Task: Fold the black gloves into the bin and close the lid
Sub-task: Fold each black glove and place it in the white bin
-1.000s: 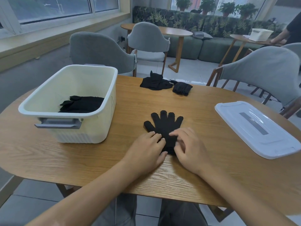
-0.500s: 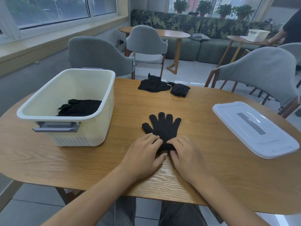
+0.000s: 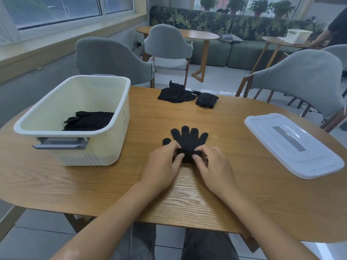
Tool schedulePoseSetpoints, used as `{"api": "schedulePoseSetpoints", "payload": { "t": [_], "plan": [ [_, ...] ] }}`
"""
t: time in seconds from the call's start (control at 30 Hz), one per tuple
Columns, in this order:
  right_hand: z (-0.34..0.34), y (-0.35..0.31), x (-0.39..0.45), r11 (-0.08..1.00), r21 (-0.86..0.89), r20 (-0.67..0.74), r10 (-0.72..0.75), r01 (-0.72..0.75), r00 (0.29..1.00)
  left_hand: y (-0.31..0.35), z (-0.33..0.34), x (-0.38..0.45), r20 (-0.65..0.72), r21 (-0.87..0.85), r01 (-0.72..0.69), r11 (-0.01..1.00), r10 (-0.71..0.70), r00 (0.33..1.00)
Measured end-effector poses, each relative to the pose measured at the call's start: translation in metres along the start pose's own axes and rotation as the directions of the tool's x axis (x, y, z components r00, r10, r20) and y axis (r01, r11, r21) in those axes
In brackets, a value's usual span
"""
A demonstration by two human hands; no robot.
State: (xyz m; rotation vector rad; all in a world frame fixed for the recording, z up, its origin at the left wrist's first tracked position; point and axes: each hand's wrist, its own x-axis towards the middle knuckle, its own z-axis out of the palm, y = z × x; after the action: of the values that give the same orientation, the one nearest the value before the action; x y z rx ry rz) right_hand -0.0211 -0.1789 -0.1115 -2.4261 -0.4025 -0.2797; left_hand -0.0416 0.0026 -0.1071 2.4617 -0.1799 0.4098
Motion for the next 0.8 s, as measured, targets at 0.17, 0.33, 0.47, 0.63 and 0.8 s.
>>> {"api": "schedulePoseSetpoints", "payload": {
  "t": [0.17, 0.33, 0.47, 0.63, 0.8],
  "plan": [
    [0.007, 0.000, 0.010, 0.990, 0.089, -0.035, 0.112, -0.108, 0.993, -0.001, 0.008, 0.006, -0.078, -0.045, 0.119, 0.992, -0.122, 0.989],
    [0.014, 0.005, 0.011, 0.997, 0.034, -0.040, 0.072, -0.071, 0.997, -0.002, 0.014, 0.004, -0.131, 0.001, 0.091, 0.996, -0.091, 0.987],
    [0.014, 0.005, 0.008, 1.000, -0.009, -0.105, 0.002, -0.003, 0.994, -0.003, 0.018, 0.005, -0.153, 0.032, 0.040, 0.999, -0.035, 0.988],
    [0.015, 0.002, 0.002, 0.978, -0.167, -0.164, -0.155, 0.127, 0.974, -0.011, 0.023, 0.007, -0.138, 0.024, -0.009, 1.000, 0.012, 0.990],
    [0.014, -0.001, -0.005, 0.928, -0.289, -0.121, -0.280, 0.236, 0.952, -0.014, 0.029, 0.008, -0.128, 0.054, -0.030, 0.998, 0.036, 0.991]
  ]
}}
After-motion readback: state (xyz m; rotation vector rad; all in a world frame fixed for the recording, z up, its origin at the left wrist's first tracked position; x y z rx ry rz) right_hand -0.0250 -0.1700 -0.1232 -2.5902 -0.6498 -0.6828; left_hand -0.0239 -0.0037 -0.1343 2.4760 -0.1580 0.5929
